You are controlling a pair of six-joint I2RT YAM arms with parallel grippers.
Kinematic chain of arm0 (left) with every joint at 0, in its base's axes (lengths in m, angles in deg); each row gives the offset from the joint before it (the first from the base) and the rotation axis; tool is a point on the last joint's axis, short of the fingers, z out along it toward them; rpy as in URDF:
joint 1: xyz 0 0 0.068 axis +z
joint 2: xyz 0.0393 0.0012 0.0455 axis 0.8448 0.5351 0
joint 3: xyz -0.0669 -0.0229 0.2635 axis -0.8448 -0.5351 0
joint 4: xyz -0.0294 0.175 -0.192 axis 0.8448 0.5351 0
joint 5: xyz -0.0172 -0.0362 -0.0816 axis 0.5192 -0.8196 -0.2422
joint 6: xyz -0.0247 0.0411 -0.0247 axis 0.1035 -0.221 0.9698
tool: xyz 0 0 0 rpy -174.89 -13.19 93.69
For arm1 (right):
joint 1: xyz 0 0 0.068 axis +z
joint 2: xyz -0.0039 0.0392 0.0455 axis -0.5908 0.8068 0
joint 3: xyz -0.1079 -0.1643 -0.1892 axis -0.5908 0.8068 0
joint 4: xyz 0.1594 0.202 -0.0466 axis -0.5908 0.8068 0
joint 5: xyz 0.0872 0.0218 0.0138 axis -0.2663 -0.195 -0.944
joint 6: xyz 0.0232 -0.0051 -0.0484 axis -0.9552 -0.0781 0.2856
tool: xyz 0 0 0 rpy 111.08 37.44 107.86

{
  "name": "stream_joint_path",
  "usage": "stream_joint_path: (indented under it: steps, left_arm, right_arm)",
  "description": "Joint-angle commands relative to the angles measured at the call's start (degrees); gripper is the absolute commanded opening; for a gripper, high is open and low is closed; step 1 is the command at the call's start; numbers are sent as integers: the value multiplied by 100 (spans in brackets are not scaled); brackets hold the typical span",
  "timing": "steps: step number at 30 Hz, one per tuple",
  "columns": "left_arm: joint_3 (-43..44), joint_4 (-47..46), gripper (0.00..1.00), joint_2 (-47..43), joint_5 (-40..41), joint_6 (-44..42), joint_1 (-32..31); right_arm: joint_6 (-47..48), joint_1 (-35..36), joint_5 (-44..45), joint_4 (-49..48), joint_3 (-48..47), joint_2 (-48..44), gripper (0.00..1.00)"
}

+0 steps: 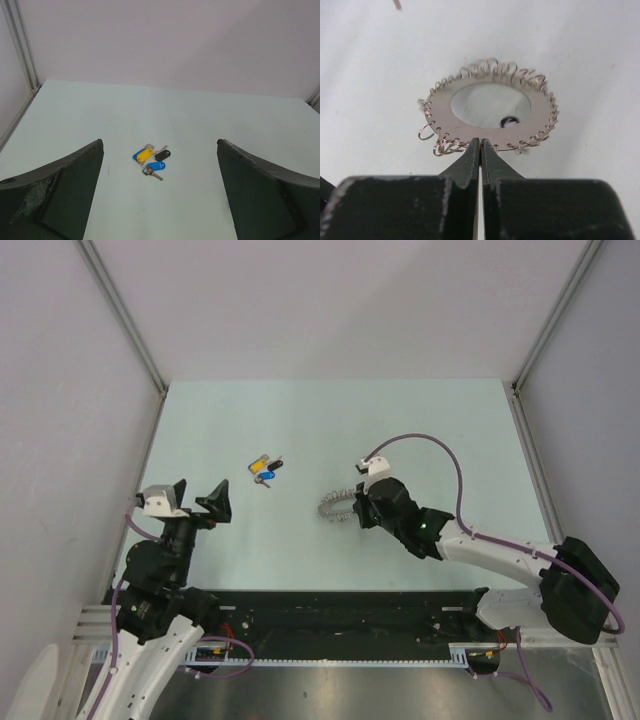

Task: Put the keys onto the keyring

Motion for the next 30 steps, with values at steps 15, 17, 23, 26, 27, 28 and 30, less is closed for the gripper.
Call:
stream_joint_path:
  steps: [15,17,23,26,27,28,30]
  left_arm:
    - [990,-990,100,2610,-4568,26,-20]
    - [1158,-1156,100,3066,-4940,114,-38]
    - [1624,-1685,96,4016,-5829,168,-257]
    - [1835,-1869,93,4342,-6040,132,-267]
    - [1870,-2070,90,4474,-6127,219,-284]
    - [1888,-2185,88,4518,-6346,290,-293]
    - [1888,-2553,79,4615,-6619,456,-319]
  right_arm:
    - [1398,-145,-720,-3929,1163,-2060,0]
    - [1293,-136,-992,-4077,1198,-2139,0]
    - [1135,-154,-1757,-4219,1269,-2429,0]
    - [1046,-171,-1950,-4315,1277,-2544,0]
    - [1003,-189,-2012,-4333,1286,-2561,0]
    - [976,-198,-2047,-4351,1295,-2579,0]
    - [889,-233,-2135,-4412,1312,-2605,0]
